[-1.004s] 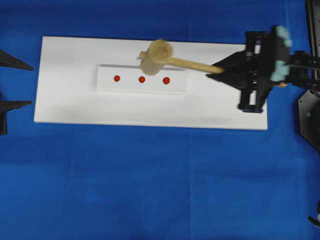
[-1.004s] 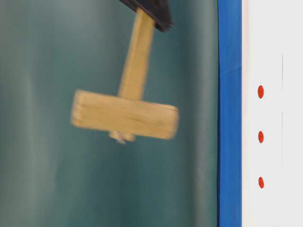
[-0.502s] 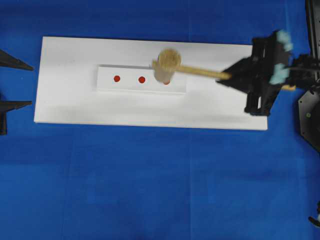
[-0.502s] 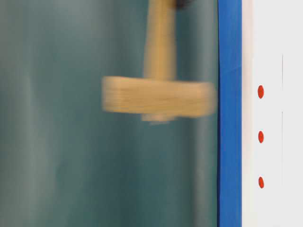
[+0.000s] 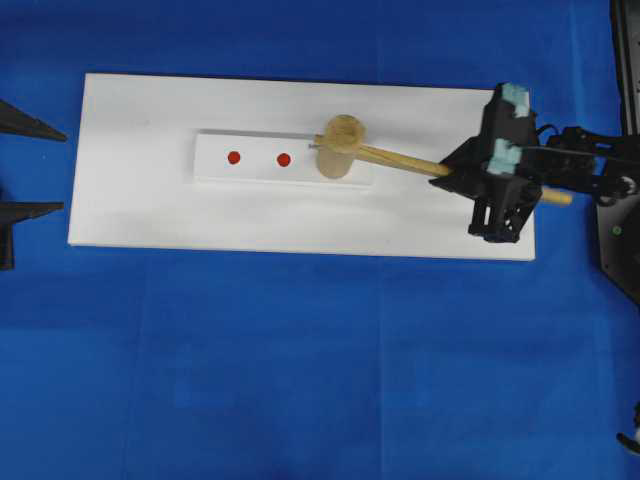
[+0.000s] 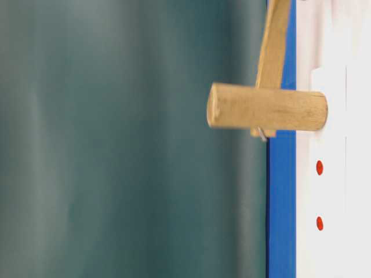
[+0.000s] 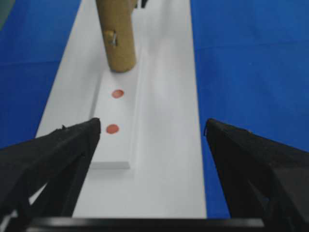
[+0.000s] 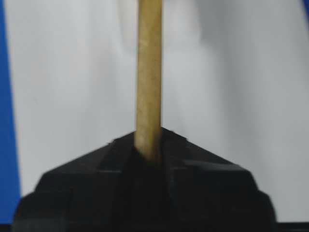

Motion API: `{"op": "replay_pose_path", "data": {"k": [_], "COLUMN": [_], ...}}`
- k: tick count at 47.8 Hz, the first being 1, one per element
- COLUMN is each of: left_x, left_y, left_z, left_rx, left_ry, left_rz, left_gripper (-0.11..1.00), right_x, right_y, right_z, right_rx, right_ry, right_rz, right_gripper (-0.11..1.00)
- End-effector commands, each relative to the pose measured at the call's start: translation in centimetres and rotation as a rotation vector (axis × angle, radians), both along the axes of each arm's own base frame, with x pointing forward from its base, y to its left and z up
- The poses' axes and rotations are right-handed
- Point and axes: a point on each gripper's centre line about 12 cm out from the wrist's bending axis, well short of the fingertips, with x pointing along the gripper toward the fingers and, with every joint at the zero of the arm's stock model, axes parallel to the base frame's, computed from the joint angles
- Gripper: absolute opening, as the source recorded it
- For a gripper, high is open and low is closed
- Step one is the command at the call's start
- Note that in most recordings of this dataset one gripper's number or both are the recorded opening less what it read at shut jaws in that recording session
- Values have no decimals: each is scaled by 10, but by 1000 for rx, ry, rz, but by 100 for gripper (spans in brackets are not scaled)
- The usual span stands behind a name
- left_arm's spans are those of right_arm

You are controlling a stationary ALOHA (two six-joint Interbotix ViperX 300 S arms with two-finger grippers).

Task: Hit the mark with a hammer.
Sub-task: 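Raise the mallet and strike the red dots again with the right gripper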

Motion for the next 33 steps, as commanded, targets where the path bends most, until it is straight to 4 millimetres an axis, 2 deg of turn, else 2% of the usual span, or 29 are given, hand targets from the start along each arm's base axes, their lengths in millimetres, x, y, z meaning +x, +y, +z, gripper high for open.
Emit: {"op": "replay_pose_path", "data": {"k": [1,6,11,23,27,33], "left_x": [1,1,1,1,1,1], "left_y": [0,0,0,0,0,0], "left_z": [5,5,4,4,5,5], "left_rx": [-1,-2,-2,-1,-2,-2], "left_ry": [-12,-12,-11,-12,-12,-14], "left_rz": [0,1,1,0,1,2], "left_gripper": [87,87,87,87,87,87], "right_x": [8,7,5,12,22,50], "right_y": [0,2,3,3,3,3], "right_z": [39,66,83,82,81,81], "right_rx": [-42,-79,-107,-111,-111,-118], "right_ry": [-129,-200,-232,-218,-211,-190], "right_rz": [19,46,70,79,82,107], "right_gripper": [1,1,1,1,1,1]}}
